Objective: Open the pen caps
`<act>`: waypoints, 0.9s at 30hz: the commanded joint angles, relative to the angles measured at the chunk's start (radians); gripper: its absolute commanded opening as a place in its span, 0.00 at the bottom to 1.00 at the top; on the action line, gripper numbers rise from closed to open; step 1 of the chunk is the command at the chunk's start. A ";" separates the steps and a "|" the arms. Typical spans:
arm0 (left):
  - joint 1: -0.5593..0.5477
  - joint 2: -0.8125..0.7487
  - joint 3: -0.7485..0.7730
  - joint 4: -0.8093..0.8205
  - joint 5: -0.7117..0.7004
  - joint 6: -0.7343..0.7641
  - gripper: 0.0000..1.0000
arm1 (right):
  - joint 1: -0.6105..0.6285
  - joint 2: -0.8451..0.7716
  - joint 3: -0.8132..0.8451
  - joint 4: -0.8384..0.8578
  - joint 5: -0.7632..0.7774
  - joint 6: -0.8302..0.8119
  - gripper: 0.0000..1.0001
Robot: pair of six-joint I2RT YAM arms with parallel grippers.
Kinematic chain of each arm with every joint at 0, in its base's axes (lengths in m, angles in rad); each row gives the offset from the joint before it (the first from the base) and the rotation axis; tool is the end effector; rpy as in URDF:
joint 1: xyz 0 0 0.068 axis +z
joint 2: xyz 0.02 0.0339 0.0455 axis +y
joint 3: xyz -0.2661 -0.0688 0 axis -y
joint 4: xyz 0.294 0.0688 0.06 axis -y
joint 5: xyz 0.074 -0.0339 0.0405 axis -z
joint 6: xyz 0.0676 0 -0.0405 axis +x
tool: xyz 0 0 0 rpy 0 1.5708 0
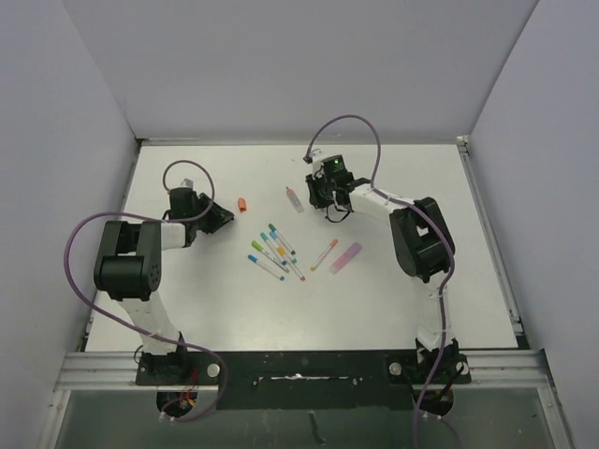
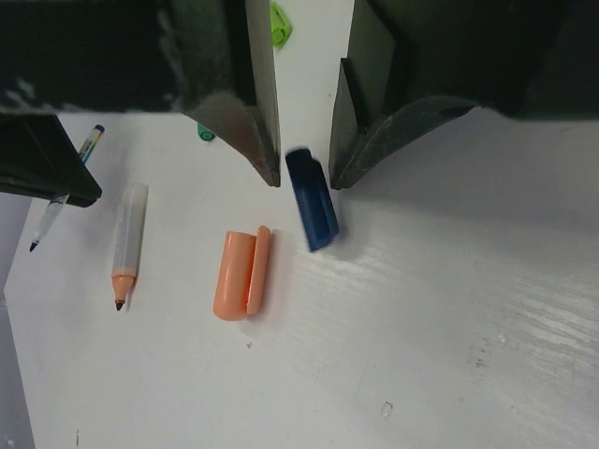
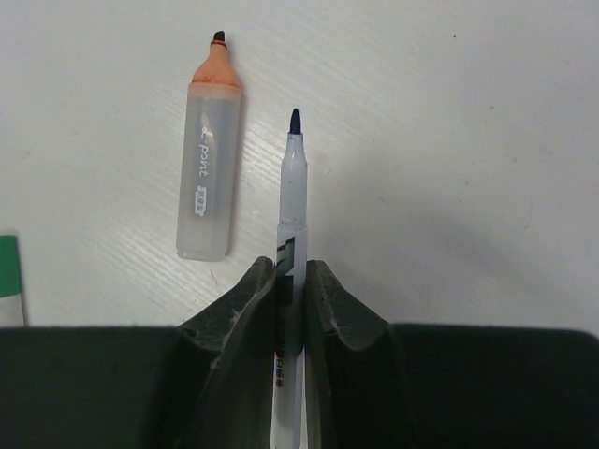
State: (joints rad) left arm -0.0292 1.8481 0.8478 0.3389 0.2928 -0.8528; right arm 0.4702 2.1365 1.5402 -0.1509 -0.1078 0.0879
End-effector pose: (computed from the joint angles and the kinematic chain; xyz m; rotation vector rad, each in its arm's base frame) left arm 0.4108 -0.0315 0.0692 -0.7743 2.1899 -0.7924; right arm 0.4809 0.2526 0.1267 -0.5002 2.2938 0.4041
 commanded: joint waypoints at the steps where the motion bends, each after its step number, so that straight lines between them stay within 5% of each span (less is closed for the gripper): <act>1: 0.020 0.012 0.015 0.020 0.017 0.010 0.28 | -0.014 0.016 0.079 0.036 -0.004 -0.010 0.00; 6: 0.034 -0.026 -0.012 0.017 0.015 0.004 0.30 | -0.022 0.060 0.113 0.025 -0.016 0.002 0.01; 14: 0.047 -0.207 -0.136 0.139 0.036 -0.028 0.39 | -0.026 0.125 0.169 -0.007 -0.033 0.018 0.21; 23: 0.046 -0.439 -0.225 0.233 0.050 -0.065 0.96 | -0.026 0.135 0.182 -0.002 -0.048 0.032 0.43; 27: 0.045 -0.482 -0.236 0.250 0.052 -0.075 0.98 | -0.026 0.098 0.148 0.029 -0.043 0.042 0.48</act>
State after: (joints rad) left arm 0.0101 1.4330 0.6247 0.4999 0.3298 -0.9157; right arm 0.4465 2.2715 1.6802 -0.1696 -0.1425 0.1165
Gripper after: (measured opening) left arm 0.974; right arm 0.457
